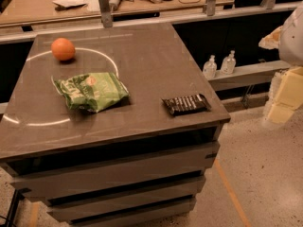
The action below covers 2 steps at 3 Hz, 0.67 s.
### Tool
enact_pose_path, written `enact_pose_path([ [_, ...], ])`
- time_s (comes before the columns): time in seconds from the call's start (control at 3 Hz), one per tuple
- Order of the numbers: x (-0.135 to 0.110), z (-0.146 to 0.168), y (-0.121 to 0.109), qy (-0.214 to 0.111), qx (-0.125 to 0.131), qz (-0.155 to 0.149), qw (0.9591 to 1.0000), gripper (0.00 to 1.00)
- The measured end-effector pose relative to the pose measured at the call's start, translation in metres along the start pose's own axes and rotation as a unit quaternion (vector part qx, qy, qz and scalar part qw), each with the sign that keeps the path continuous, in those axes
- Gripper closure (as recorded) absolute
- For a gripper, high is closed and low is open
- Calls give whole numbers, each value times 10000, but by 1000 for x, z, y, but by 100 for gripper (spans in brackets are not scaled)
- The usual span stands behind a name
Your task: Move rxbar chocolate near green jalapeno chip bag
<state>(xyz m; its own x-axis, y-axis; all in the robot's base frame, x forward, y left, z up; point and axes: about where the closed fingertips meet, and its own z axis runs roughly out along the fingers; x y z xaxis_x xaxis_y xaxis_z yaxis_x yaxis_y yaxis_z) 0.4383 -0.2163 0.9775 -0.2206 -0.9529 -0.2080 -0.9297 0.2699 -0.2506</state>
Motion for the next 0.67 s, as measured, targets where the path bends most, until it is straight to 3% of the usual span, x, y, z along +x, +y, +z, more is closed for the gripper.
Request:
enact_pose_path([
  [0.33,0,0,0,0,1,0,10000,0],
  [0.67,-13,23,-23,-35,27,-187,9998,0],
])
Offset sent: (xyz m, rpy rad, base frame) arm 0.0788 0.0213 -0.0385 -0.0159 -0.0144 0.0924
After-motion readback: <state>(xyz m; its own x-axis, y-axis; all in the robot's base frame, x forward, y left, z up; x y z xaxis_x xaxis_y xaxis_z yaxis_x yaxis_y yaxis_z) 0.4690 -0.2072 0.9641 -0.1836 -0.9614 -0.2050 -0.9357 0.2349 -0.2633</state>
